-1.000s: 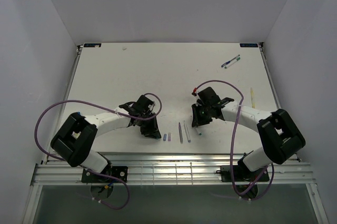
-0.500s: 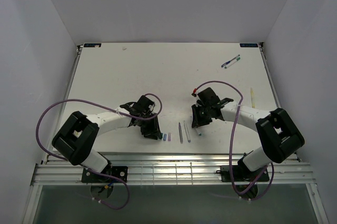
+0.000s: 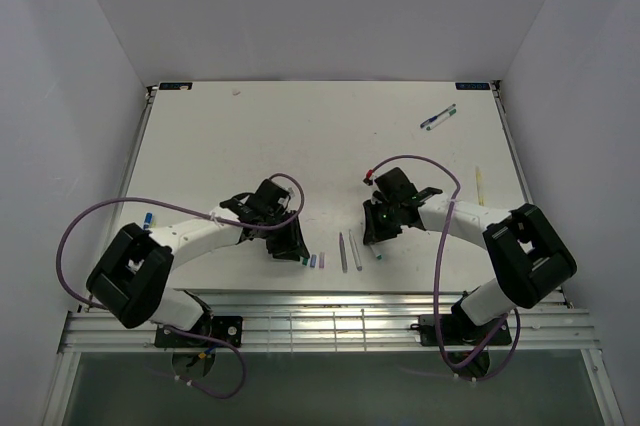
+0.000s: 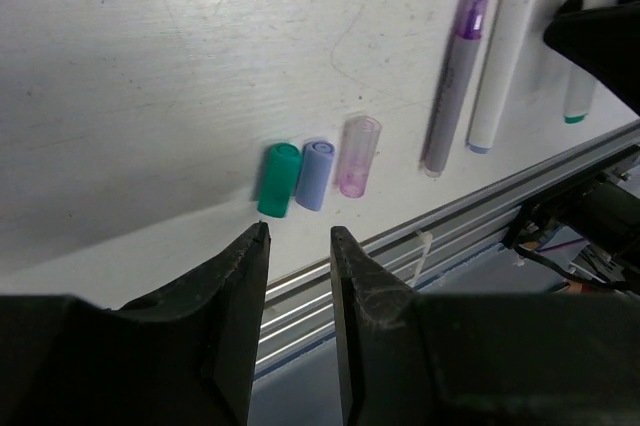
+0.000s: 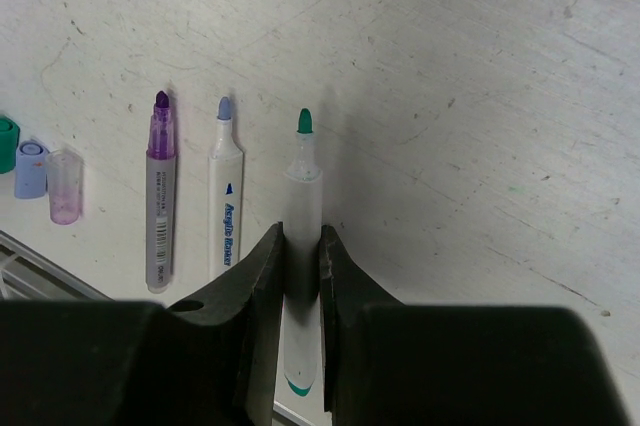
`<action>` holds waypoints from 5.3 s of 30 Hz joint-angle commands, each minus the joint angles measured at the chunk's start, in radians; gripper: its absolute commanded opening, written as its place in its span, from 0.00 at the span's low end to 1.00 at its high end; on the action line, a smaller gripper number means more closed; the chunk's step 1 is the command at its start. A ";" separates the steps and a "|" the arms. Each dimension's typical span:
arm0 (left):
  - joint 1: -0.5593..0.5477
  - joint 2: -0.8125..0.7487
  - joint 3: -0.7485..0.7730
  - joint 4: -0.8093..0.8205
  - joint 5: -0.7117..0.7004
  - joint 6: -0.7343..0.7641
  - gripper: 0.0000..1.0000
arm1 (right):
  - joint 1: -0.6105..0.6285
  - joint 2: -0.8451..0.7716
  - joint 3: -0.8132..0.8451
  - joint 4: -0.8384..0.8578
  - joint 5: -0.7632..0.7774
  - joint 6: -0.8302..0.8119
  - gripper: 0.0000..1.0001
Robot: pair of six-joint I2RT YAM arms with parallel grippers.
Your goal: Open the pen caps
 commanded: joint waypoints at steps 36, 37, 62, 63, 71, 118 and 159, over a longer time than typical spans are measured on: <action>-0.004 -0.159 0.173 -0.037 0.004 0.036 0.45 | -0.157 -0.025 0.376 -0.241 0.108 -0.041 0.50; -0.004 -0.159 0.173 -0.031 0.005 0.039 0.45 | -0.182 -0.015 0.402 -0.258 0.119 -0.050 0.51; 0.016 -0.059 0.154 0.093 0.137 0.123 0.47 | -0.849 0.311 0.570 -0.234 0.283 -0.124 0.61; 0.020 -0.056 0.154 0.095 0.140 0.122 0.46 | -0.859 0.315 0.567 -0.232 0.277 -0.128 0.61; 0.034 -0.041 0.140 0.121 0.159 0.103 0.46 | -0.872 0.339 0.533 -0.217 0.260 -0.179 0.57; 0.111 -0.072 0.356 -0.065 0.165 -0.030 0.47 | -0.459 0.069 0.483 -0.269 -0.166 -0.036 0.08; 0.116 -0.182 0.253 0.038 0.114 -0.242 0.49 | 0.091 -0.149 0.352 -0.160 -0.510 0.119 0.08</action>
